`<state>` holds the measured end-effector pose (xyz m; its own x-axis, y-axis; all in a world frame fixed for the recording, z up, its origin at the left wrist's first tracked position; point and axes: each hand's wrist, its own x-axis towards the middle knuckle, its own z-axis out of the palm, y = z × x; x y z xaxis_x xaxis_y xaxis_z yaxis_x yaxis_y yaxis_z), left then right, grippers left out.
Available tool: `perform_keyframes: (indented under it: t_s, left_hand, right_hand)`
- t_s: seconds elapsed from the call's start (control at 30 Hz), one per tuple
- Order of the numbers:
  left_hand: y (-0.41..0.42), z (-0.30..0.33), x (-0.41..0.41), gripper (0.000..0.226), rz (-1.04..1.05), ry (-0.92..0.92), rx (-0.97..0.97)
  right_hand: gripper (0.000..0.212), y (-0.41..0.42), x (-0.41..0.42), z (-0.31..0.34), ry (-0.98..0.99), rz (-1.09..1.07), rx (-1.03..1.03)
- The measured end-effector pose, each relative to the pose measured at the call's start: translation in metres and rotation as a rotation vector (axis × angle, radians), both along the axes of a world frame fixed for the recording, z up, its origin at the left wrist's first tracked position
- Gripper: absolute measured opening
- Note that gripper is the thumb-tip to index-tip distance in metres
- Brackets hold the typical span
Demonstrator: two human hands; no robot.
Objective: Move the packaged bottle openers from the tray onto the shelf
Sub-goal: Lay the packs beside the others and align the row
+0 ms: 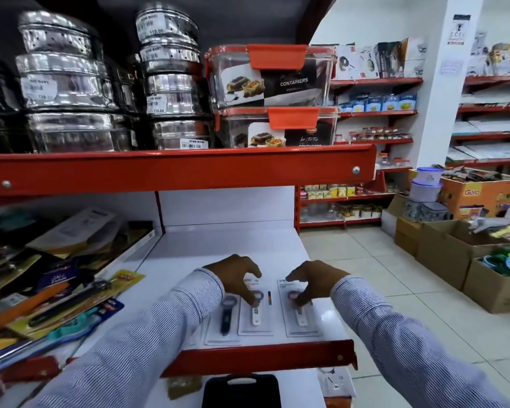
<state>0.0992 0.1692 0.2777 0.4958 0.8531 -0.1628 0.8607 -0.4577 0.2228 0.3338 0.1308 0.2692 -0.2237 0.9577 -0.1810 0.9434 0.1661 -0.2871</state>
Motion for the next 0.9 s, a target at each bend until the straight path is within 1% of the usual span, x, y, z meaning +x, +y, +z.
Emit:
perform_keyframes:
  t_s: [0.07,0.13,0.2,0.33,0.47,0.57,0.7,0.9]
  left_hand:
    - [-0.004,-0.001,0.004,0.086,-0.041,0.102,-0.037]
    - [-0.008,-0.007,0.007,0.088,-0.063,0.152,-0.066]
    - [-0.012,-0.012,0.008,0.089,-0.077,0.133,-0.073]
    - [-0.02,-0.018,0.006,0.093,-0.095,0.084,-0.095]
    - [-0.026,-0.023,0.006,0.087,-0.109,0.052,-0.087]
    - [-0.029,-0.026,0.005,0.087,-0.112,0.028,-0.092]
    - [-0.034,-0.025,0.005,0.092,-0.111,0.028,-0.1]
    - [-0.042,-0.024,0.008,0.088,-0.113,0.034,-0.087]
  right_hand:
    - [0.083,-0.003,-0.005,-0.002,-0.14,0.034,-0.076]
    - [0.078,-0.005,-0.005,-0.003,-0.17,0.047,-0.101]
    - [0.075,-0.008,-0.004,-0.003,-0.163,0.063,-0.101]
    - [0.085,-0.016,-0.002,-0.005,-0.166,0.09,-0.101]
    - [0.085,-0.023,-0.003,-0.003,-0.178,0.124,-0.083]
    - [0.085,-0.028,-0.005,-0.002,-0.16,0.123,-0.077]
    - [0.085,-0.033,-0.007,-0.001,-0.148,0.117,-0.082]
    - [0.085,-0.037,-0.01,0.001,-0.18,0.123,-0.082]
